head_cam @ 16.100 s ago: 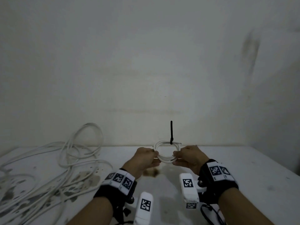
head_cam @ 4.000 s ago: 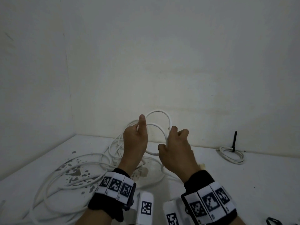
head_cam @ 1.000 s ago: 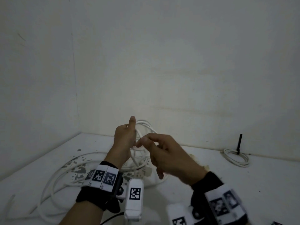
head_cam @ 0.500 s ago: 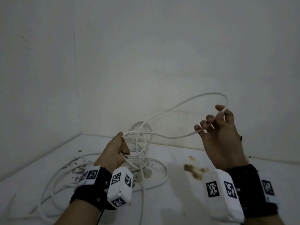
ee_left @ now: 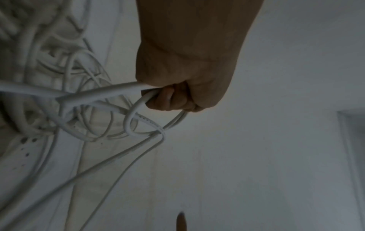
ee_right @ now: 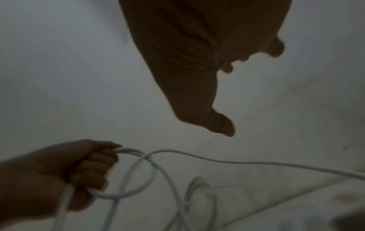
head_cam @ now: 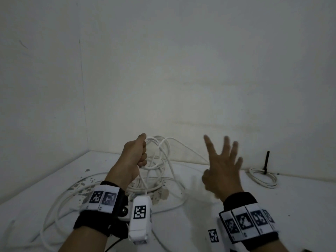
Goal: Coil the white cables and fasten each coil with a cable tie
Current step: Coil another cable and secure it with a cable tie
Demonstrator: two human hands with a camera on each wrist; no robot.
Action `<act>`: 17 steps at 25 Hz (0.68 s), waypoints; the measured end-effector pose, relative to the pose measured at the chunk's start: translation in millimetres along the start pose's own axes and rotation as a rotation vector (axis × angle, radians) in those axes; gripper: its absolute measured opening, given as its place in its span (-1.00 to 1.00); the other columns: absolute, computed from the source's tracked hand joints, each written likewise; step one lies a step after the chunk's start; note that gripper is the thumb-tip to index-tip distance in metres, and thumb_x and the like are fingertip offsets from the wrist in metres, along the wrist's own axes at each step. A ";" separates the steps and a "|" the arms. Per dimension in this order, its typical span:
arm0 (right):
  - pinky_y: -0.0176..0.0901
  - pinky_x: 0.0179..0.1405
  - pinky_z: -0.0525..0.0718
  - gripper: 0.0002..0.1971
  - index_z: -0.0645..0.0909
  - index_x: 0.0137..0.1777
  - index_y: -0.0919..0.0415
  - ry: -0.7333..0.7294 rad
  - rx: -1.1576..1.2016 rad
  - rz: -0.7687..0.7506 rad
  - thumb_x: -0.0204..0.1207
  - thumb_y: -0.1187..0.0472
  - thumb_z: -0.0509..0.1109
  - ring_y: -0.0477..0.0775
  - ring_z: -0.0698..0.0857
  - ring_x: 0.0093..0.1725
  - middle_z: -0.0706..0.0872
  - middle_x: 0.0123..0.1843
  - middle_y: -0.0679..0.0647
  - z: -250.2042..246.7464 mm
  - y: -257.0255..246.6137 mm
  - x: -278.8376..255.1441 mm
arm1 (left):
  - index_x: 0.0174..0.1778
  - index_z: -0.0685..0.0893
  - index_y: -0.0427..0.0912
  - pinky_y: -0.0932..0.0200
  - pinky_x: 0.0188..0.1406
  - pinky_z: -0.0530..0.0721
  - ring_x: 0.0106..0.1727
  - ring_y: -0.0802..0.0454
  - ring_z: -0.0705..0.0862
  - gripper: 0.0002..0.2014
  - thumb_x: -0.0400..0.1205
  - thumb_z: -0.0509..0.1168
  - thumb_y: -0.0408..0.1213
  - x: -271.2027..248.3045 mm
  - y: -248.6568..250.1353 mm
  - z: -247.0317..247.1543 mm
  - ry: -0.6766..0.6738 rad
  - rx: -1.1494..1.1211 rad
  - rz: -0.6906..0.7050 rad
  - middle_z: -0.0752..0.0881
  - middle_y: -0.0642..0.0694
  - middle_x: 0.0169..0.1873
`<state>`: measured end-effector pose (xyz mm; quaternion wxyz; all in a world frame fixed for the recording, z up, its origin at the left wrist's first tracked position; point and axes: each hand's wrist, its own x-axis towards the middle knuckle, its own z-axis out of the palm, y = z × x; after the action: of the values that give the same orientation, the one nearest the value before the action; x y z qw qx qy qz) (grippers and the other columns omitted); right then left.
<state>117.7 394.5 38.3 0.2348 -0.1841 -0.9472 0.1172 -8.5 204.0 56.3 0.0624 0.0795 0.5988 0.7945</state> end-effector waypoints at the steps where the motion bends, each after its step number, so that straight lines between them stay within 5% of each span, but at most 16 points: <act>1: 0.40 0.67 0.05 0.05 -0.35 0.69 -0.32 -0.028 0.090 -0.128 0.54 0.43 0.28 0.34 -0.31 0.73 -0.36 0.76 0.20 2.0 -6.4 1.1 | -0.47 0.28 -0.05 0.31 -0.67 0.12 -0.69 0.12 0.11 -0.55 0.75 0.20 -0.09 -5.7 3.3 5.4 -0.042 0.074 0.026 0.20 0.07 -0.69; 4: 0.04 0.34 0.57 -0.05 -0.29 0.68 -0.40 -0.100 0.108 -0.396 0.65 0.41 0.20 0.13 -0.04 0.77 -0.23 0.80 -0.02 17.0 -28.6 -1.6 | -0.46 0.25 -0.03 0.24 -0.61 0.08 -0.61 0.08 0.08 -0.55 0.75 0.20 -0.06 -19.9 11.0 19.1 -0.167 0.192 0.061 0.15 0.02 -0.61; 6: -0.05 0.04 0.62 -0.26 0.01 0.72 -0.28 -0.014 0.021 -0.401 0.70 0.26 0.26 0.18 0.36 0.61 0.09 0.77 0.03 31.2 -36.2 -2.5 | -0.45 0.29 -0.02 0.20 -0.58 0.06 -0.60 0.09 0.07 -0.56 0.75 0.20 -0.04 -24.0 12.1 23.4 -0.223 0.149 0.024 0.15 0.03 -0.59; 8: 0.01 -0.11 0.65 -0.65 0.56 0.43 -0.08 0.230 0.016 -0.406 0.66 0.13 0.36 0.21 0.62 0.23 0.59 0.37 0.08 37.0 -35.8 -0.5 | -0.45 0.30 -0.01 0.23 -0.61 0.03 -0.64 0.13 0.06 -0.57 0.74 0.18 -0.06 -22.5 11.4 23.1 -0.244 0.021 -0.036 0.15 0.07 -0.61; 9: 0.00 -0.22 0.64 -0.81 0.66 0.22 -0.02 0.344 0.053 -0.396 0.64 0.08 0.40 0.18 0.66 0.06 0.65 0.14 0.06 35.8 -31.2 1.7 | -0.46 0.28 0.00 0.27 -0.65 0.03 -0.68 0.15 0.06 -0.58 0.74 0.16 -0.09 -19.2 11.6 20.9 -0.236 -0.068 -0.056 0.15 0.08 -0.64; 13: -0.12 -0.35 0.46 -0.81 0.60 -0.04 0.09 0.463 0.271 -0.021 0.67 -0.01 0.32 0.16 0.66 -0.19 0.68 -0.09 0.06 22.8 0.6 10.8 | -0.46 0.23 0.00 0.41 -0.79 0.08 -0.78 0.17 0.08 -0.62 0.72 0.07 -0.16 1.6 17.9 -3.2 -0.072 -0.399 -0.042 0.15 0.10 -0.74; 17: -0.05 -0.18 0.60 -0.78 0.54 -0.09 0.14 0.224 0.235 0.236 0.64 -0.01 0.32 0.19 0.66 -0.14 0.70 -0.07 0.09 22.4 27.1 13.0 | -0.44 0.26 -0.03 0.36 -0.76 0.10 -0.77 0.16 0.12 -0.68 0.67 0.01 -0.16 13.8 20.1 -35.5 0.068 -0.522 0.018 0.20 0.10 -0.74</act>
<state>104.0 421.2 15.8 0.3434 -0.2770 -0.8668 0.2325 -29.2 167.8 66.7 0.0536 0.0391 0.3745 0.9249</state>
